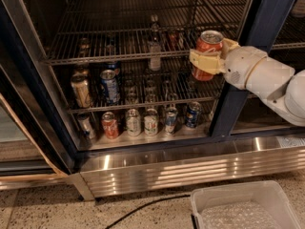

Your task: Pick coke can from middle shelf of fridge

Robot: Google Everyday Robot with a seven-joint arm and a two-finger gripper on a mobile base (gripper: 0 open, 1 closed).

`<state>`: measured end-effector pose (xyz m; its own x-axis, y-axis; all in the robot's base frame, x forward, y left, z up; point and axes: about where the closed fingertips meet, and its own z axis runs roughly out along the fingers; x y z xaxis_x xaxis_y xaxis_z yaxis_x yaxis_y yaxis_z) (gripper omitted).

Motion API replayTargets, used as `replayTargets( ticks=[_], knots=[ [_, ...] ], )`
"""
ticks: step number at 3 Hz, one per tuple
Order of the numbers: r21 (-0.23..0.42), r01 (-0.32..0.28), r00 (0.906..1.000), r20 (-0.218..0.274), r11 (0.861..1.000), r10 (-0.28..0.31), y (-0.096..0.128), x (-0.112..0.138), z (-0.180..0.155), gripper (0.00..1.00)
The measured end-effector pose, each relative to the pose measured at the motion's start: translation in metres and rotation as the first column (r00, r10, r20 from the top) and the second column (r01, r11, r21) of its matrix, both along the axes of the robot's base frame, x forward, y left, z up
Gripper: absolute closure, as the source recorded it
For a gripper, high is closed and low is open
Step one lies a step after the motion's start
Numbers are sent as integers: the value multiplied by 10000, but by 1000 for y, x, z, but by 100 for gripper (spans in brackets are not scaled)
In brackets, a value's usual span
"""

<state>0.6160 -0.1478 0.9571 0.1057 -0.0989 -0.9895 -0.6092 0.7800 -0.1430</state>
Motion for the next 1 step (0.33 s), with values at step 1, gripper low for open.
replayTargets(
  ticks=[1],
  knots=[
    [0,0,10000,0,10000,0,0,0,0,100]
  ],
)
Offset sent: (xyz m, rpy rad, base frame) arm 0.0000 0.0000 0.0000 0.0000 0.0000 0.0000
